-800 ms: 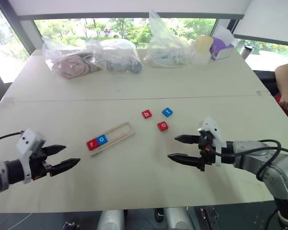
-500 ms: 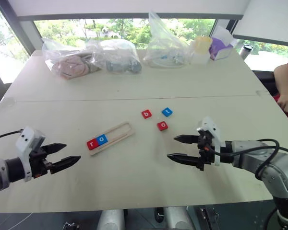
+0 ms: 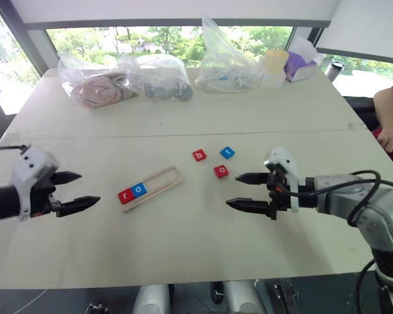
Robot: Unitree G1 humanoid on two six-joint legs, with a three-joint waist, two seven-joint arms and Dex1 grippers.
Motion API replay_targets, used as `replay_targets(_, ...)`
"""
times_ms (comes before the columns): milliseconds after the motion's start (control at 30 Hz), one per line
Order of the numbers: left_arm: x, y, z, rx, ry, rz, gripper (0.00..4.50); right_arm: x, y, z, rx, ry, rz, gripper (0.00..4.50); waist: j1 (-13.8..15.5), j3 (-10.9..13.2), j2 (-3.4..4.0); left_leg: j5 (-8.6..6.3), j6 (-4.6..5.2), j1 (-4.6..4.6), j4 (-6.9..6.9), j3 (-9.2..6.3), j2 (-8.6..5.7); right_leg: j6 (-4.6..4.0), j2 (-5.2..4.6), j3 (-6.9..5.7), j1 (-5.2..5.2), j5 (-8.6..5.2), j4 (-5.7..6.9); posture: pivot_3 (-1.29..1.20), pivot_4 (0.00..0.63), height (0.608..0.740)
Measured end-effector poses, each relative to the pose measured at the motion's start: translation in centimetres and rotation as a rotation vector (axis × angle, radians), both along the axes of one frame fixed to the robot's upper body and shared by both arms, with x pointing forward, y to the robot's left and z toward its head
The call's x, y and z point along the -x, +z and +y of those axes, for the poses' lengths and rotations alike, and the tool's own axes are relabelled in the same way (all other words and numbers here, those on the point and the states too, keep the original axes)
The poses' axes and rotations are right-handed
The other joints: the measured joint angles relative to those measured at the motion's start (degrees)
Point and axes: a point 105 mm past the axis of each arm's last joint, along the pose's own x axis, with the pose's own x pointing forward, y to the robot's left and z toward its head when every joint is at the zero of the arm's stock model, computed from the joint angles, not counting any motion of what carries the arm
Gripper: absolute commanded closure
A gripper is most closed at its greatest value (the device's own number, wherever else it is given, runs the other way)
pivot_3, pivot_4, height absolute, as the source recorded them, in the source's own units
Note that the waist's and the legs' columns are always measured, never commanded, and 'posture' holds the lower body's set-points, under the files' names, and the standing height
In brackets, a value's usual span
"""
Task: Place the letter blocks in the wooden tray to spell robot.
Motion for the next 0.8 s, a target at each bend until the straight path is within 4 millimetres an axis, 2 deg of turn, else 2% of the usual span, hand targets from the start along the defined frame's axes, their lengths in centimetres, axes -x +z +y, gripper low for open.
replay_targets(33,0.0,-0.4,-0.2,0.001,-0.009,0.014,0.0,0.1,0.0,0.2,-0.002,0.006,0.001,0.06,0.0,0.0,0.0,0.0,0.0,0.0,-0.02,0.0,0.0,-0.04,0.01,0.0,0.0,0.03,0.0,0.0,0.15,0.74)
replay_targets(200,-0.6,-5.0,-2.3,0.005,-0.077,0.081,0.0,1.1,-0.4,1.8,-0.026,0.031,-0.008,0.06,0.08,-0.01,-0.06,0.0,0.0,-0.05,-0.06,0.01,0.01,0.0,0.05,0.02,-0.03,0.02,0.01,0.0,0.15,0.74)
replay_targets(267,-1.6,-6.2,-2.5,-0.01,-0.079,0.054,0.0,1.4,-1.1,1.8,-0.02,0.021,0.013,0.06,0.24,-0.01,-0.06,0.01,0.01,-0.04,0.03,0.0,0.0,0.0,0.04,0.02,0.02,0.03,0.03,0.0,0.15,0.74)
replay_targets(400,-3.4,-6.9,-2.7,-0.052,-0.097,-0.012,0.0,1.5,-1.6,1.9,-0.008,0.011,0.016,0.06,0.26,-0.03,-0.1,0.03,-0.01,0.01,0.13,0.01,0.0,-0.04,0.04,0.03,0.1,0.06,0.04,0.0,0.15,0.74)
replay_targets(533,-4.2,-7.3,-3.1,-0.08,-0.131,-0.039,0.0,1.4,-1.7,1.8,0.001,-0.003,0.01,0.06,0.14,-0.04,-0.11,0.04,-0.01,0.07,0.13,0.01,0.01,-0.03,0.04,0.05,0.13,0.06,0.11,0.0,0.15,0.74)
replay_targets(800,-4.5,-7.5,-3.4,-0.084,-0.167,-0.034,0.0,1.3,-1.9,1.9,0.008,-0.009,0.01,0.06,0.18,-0.06,-0.1,0.04,-0.01,0.15,0.12,0.0,0.01,0.0,0.05,0.05,0.17,0.05,0.26,0.0,0.15,0.74)
